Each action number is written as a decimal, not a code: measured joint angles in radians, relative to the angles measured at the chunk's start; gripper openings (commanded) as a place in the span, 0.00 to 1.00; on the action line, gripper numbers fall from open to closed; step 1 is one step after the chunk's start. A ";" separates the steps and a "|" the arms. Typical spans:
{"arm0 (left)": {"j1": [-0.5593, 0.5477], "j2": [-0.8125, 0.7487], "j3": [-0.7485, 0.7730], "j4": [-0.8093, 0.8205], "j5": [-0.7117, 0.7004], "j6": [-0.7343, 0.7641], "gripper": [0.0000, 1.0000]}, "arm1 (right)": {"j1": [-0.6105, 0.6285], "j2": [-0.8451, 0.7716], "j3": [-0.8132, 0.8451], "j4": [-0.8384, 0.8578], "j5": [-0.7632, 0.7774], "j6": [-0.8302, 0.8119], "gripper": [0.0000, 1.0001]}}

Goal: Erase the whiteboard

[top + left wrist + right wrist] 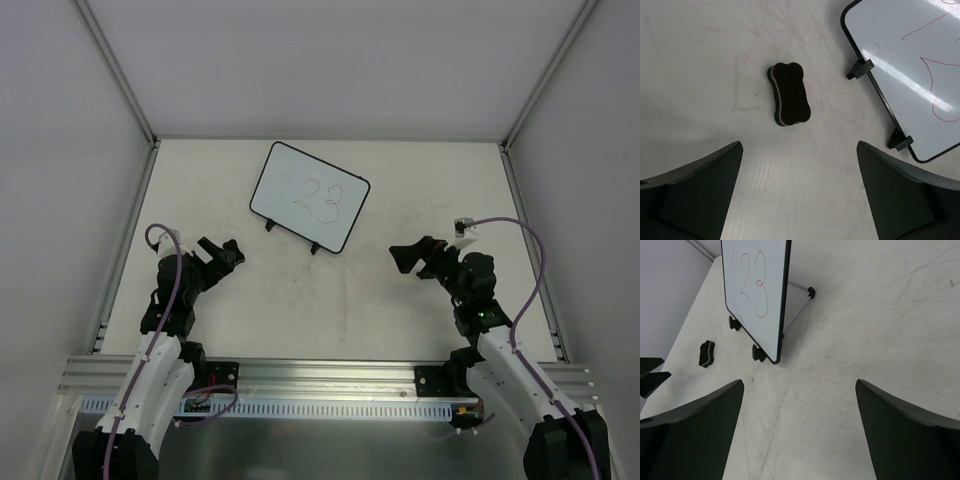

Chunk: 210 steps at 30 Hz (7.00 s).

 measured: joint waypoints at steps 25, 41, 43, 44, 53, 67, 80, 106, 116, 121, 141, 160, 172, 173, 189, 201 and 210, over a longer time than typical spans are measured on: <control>0.000 -0.047 0.006 -0.012 -0.029 0.042 0.99 | 0.000 0.181 0.080 0.146 -0.107 0.028 0.99; 0.000 -0.019 0.039 -0.037 -0.028 0.055 0.99 | 0.000 0.795 0.217 0.762 -0.223 0.215 0.80; 0.000 -0.025 0.039 -0.037 -0.028 0.056 0.99 | 0.000 0.878 0.254 0.814 -0.232 0.234 0.79; 0.000 -0.025 0.039 -0.037 -0.028 0.056 0.99 | 0.000 0.904 0.271 0.830 -0.234 0.241 0.79; 0.000 -0.005 0.039 -0.037 -0.028 0.056 0.99 | 0.000 1.066 0.393 0.900 -0.251 0.264 0.75; 0.000 0.130 0.069 -0.038 -0.028 0.060 0.99 | 0.000 1.233 0.533 0.916 -0.291 0.287 0.51; -0.002 0.409 0.226 -0.075 -0.029 0.060 0.99 | -0.002 1.289 0.579 0.960 -0.362 0.343 0.00; -0.139 0.871 0.598 -0.293 -0.130 0.106 0.91 | -0.007 1.289 0.579 0.963 -0.382 0.344 0.00; -0.139 0.941 0.631 -0.310 -0.158 0.095 0.75 | -0.009 1.289 0.579 0.962 -0.387 0.343 0.00; -0.139 1.017 0.663 -0.306 -0.158 0.090 0.70 | -0.009 1.289 0.579 0.963 -0.388 0.343 0.00; -0.139 1.041 0.669 -0.293 -0.162 0.069 0.16 | -0.011 1.289 0.579 0.962 -0.391 0.343 0.00; -0.139 1.025 0.673 -0.282 -0.157 0.083 0.00 | -0.014 1.289 0.579 0.962 -0.397 0.344 0.00; -0.146 0.992 0.856 -0.279 -0.069 0.177 0.00 | -0.015 1.289 0.579 0.962 -0.401 0.344 0.00; -0.146 0.993 0.875 -0.278 -0.052 0.187 0.00 | -0.015 1.289 0.579 0.962 -0.401 0.344 0.00; -0.146 1.199 1.241 -0.235 0.262 0.424 0.00 | -0.017 1.289 0.586 0.960 -0.414 0.342 0.00; -0.167 1.318 1.306 -0.231 0.321 0.608 0.00 | -0.018 1.289 0.586 0.960 -0.416 0.341 0.00; -0.180 1.352 1.372 -0.224 0.316 0.643 0.00 | -0.018 1.289 0.586 0.960 -0.417 0.340 0.00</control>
